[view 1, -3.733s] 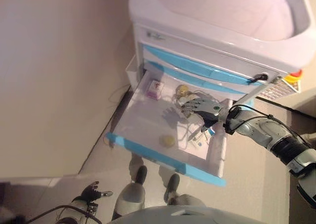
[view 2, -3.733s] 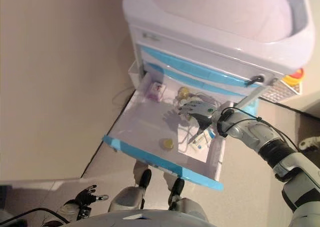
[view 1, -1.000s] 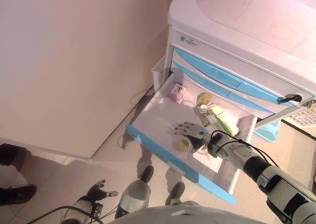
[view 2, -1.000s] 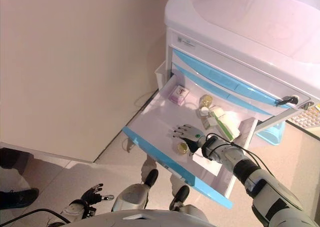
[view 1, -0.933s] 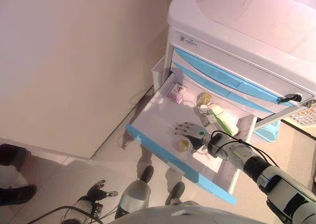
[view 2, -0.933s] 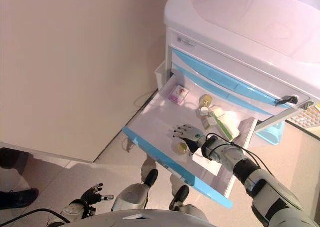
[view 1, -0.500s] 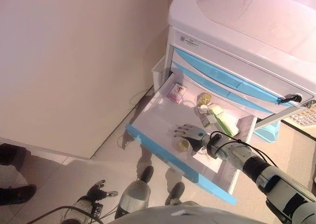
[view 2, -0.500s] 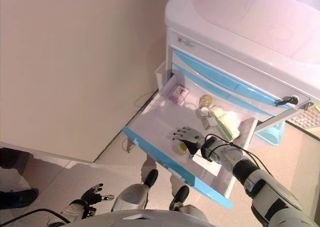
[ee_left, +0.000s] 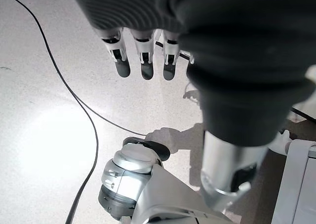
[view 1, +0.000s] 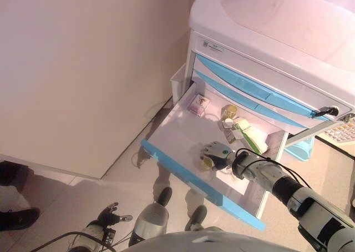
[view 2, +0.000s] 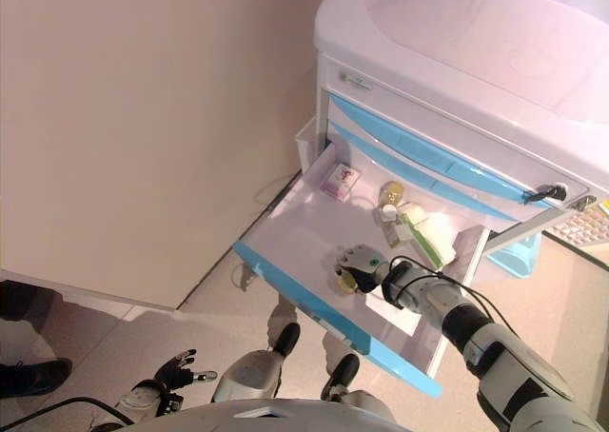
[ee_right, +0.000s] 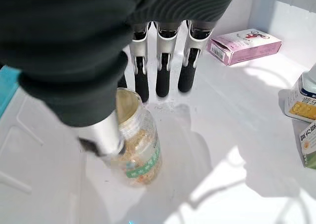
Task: Open the drawer and pick up the medicine
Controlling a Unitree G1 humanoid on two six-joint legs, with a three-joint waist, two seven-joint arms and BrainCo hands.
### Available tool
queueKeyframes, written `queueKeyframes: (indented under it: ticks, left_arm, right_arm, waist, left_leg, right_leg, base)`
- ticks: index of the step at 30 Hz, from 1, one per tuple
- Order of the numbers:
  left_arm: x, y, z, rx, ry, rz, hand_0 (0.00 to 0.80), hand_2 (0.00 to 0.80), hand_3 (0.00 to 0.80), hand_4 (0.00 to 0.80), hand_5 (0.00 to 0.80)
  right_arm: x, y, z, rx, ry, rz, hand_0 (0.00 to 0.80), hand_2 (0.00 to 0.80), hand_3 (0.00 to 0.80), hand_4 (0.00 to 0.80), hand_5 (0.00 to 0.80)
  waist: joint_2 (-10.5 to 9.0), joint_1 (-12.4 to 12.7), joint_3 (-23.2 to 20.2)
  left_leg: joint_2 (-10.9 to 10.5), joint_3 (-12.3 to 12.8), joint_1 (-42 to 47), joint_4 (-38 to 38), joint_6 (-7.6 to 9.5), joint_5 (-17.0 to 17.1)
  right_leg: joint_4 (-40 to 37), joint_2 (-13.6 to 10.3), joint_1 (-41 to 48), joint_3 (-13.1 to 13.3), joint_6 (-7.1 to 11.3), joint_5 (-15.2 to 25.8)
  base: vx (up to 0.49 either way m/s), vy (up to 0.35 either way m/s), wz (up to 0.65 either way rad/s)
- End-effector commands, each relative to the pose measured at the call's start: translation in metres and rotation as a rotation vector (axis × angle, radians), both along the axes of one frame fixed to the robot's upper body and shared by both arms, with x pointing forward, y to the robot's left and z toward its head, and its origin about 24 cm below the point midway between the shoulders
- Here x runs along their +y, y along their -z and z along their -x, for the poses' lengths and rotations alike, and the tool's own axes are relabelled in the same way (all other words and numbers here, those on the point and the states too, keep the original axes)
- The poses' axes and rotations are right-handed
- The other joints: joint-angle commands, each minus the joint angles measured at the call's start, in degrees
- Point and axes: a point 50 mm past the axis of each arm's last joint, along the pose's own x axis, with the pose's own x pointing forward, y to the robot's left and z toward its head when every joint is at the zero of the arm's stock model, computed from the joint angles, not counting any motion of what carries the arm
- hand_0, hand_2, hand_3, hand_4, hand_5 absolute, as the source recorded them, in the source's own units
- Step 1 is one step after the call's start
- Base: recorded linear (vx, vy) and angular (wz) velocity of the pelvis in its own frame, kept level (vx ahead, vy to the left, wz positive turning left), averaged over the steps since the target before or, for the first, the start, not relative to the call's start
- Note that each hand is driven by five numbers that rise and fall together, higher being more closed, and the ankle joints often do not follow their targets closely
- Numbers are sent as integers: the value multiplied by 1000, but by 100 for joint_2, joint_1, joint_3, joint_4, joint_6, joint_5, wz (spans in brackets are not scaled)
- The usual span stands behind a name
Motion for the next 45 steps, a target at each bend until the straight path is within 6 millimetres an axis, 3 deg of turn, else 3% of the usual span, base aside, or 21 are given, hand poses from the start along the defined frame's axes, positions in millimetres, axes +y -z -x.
queueKeyframes:
  ticks: [1,17,25,32,45]
  left_arm:
    - [1,2,5,21,31,-25,0,0,0,0,0]
    - [1,2,7,27,28,-30,0,0,0,0,0]
    - [1,3,9,30,25,-29,0,0,0,0,0]
    - [14,0,15,48,-32,-44,0,0,0,0,0]
    - [23,-1,19,48,-83,-52,0,0,0,0,0]
  right_arm:
    - [9,1,4,0,-39,-29,800,800,800,800,800]
    - [7,3,6,-8,-24,-30,800,800,800,800,800]
    - [5,-8,-1,1,25,-65,800,800,800,800,800]
    - [-1,-55,-2,76,44,-66,800,800,800,800,800]
    - [-14,-196,1,392,-23,-223,800,800,800,800,800]
  waist:
    - [-30,25,-85]
    - [-55,7,-88]
    - [-59,-26,-85]
    - [-202,-333,-152]
    - [-423,-924,-461]
  left_leg:
    - [-57,95,-217,-1,-105,-339]
    - [-46,117,-208,-10,-100,-347]
    - [-50,122,-179,-8,-90,-361]
    - [-15,302,-105,-42,-67,-376]
    - [43,830,203,-80,-20,-505]
  right_leg:
    - [404,65,248,-57,210,-712]
    - [393,66,241,-46,218,-699]
    - [393,61,251,-26,220,-685]
    - [341,84,243,164,251,-601]
    - [272,113,328,720,265,-501]
  base:
    - [0,0,0]
    - [0,0,0]
    - [0,0,0]
    - [4,14,-5]
    - [28,42,-24]
